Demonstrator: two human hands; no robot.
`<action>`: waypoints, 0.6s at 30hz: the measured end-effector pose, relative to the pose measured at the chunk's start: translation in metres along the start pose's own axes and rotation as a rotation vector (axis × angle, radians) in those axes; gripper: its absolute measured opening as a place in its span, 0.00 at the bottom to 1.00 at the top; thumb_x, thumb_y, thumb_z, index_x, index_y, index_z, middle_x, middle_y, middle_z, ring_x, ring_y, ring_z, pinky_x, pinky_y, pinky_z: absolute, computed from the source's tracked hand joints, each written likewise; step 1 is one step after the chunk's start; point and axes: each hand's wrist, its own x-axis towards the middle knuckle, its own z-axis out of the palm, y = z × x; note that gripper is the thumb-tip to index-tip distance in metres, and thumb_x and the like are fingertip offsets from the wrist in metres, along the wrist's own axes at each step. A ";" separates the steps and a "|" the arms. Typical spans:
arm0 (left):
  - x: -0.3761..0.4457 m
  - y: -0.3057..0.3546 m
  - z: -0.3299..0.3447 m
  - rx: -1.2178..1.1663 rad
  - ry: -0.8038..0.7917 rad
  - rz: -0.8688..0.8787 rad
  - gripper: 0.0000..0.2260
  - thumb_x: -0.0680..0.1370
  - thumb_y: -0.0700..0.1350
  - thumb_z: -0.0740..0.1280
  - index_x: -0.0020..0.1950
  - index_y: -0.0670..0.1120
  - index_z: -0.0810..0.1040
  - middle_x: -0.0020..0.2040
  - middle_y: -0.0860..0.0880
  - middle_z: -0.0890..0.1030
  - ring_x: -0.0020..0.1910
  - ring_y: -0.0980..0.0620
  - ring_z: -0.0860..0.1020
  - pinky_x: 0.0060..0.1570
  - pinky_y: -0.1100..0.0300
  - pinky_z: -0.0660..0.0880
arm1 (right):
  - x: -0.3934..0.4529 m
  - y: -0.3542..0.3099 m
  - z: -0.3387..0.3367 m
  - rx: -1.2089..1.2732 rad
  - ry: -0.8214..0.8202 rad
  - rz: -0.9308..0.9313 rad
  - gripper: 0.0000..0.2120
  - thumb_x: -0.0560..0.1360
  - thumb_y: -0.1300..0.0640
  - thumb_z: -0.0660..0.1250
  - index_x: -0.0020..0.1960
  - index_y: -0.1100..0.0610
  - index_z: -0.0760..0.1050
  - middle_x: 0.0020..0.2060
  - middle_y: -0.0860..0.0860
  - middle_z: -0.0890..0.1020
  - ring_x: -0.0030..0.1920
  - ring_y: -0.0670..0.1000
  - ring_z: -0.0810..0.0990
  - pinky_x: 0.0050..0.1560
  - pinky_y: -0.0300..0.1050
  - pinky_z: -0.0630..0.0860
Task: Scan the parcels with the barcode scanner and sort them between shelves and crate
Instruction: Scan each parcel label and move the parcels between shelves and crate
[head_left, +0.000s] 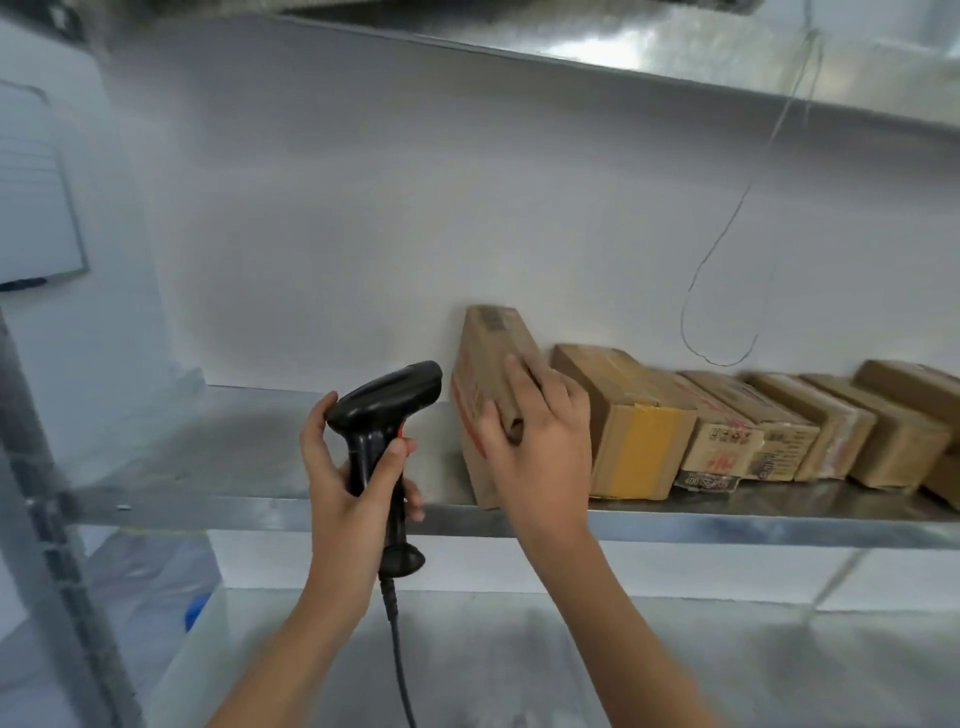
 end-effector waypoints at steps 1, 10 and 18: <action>-0.001 0.001 -0.005 -0.002 0.027 -0.004 0.28 0.80 0.37 0.67 0.73 0.60 0.62 0.42 0.49 0.83 0.28 0.49 0.77 0.33 0.57 0.80 | -0.007 -0.007 -0.001 0.069 0.029 0.040 0.21 0.76 0.54 0.67 0.67 0.59 0.77 0.66 0.53 0.78 0.64 0.58 0.73 0.60 0.44 0.72; -0.011 0.009 -0.036 -0.061 0.092 -0.117 0.28 0.81 0.42 0.68 0.74 0.61 0.60 0.55 0.43 0.84 0.53 0.45 0.85 0.59 0.45 0.80 | -0.062 -0.056 -0.016 0.665 0.148 0.547 0.20 0.77 0.59 0.72 0.67 0.48 0.77 0.66 0.39 0.74 0.68 0.43 0.72 0.61 0.46 0.79; -0.023 0.019 -0.064 -0.164 0.128 -0.009 0.27 0.82 0.39 0.66 0.72 0.63 0.61 0.55 0.44 0.84 0.58 0.40 0.83 0.63 0.43 0.78 | -0.105 -0.068 -0.018 0.479 -0.061 0.613 0.23 0.77 0.53 0.71 0.69 0.42 0.70 0.59 0.39 0.72 0.63 0.40 0.69 0.54 0.26 0.72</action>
